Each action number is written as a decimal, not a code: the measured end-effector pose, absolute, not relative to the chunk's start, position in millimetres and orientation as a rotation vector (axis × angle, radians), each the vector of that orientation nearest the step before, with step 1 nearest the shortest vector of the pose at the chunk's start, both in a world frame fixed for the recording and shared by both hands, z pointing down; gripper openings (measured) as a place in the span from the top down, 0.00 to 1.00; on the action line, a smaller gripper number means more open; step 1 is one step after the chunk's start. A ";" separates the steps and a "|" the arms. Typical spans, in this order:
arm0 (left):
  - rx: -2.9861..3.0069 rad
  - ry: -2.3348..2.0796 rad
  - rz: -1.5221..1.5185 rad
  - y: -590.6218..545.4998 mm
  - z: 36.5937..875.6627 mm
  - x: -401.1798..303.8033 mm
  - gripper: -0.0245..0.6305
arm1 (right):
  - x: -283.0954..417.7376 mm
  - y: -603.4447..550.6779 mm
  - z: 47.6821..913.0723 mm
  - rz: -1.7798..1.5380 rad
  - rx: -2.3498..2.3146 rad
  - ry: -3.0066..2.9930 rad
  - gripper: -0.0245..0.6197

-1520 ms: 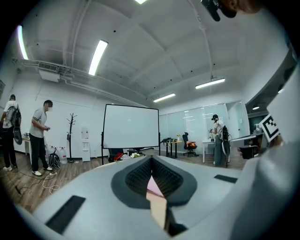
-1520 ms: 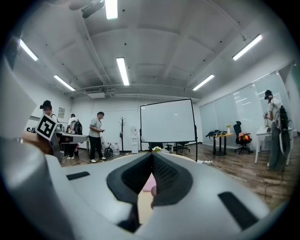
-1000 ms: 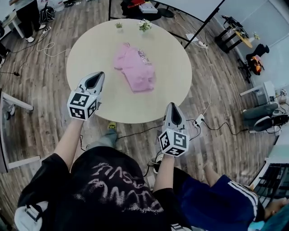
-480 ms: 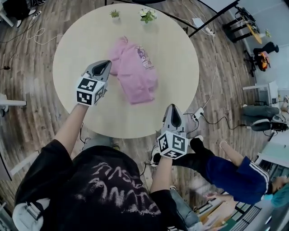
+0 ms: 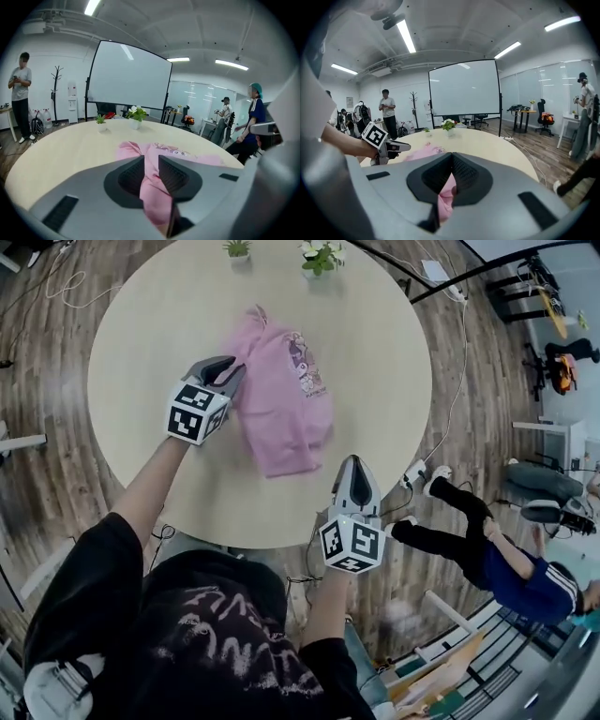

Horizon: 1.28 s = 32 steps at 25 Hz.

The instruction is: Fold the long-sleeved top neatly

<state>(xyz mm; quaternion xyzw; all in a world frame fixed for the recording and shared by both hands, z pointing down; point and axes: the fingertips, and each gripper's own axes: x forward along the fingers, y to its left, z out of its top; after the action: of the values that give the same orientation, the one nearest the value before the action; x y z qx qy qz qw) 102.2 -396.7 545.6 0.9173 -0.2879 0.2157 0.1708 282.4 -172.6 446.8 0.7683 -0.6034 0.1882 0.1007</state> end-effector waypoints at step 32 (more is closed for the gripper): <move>2.323 -0.768 0.930 -408.3 609.8 158.0 0.83 | 350.2 -220.7 514.6 0.736 2.026 -2.030 0.95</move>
<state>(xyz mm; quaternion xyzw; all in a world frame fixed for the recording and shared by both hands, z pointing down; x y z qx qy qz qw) 158.0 -408.3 609.8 0.8572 -0.2834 0.3431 0.2591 350.2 -220.7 514.6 0.6815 -0.6828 0.2474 0.0901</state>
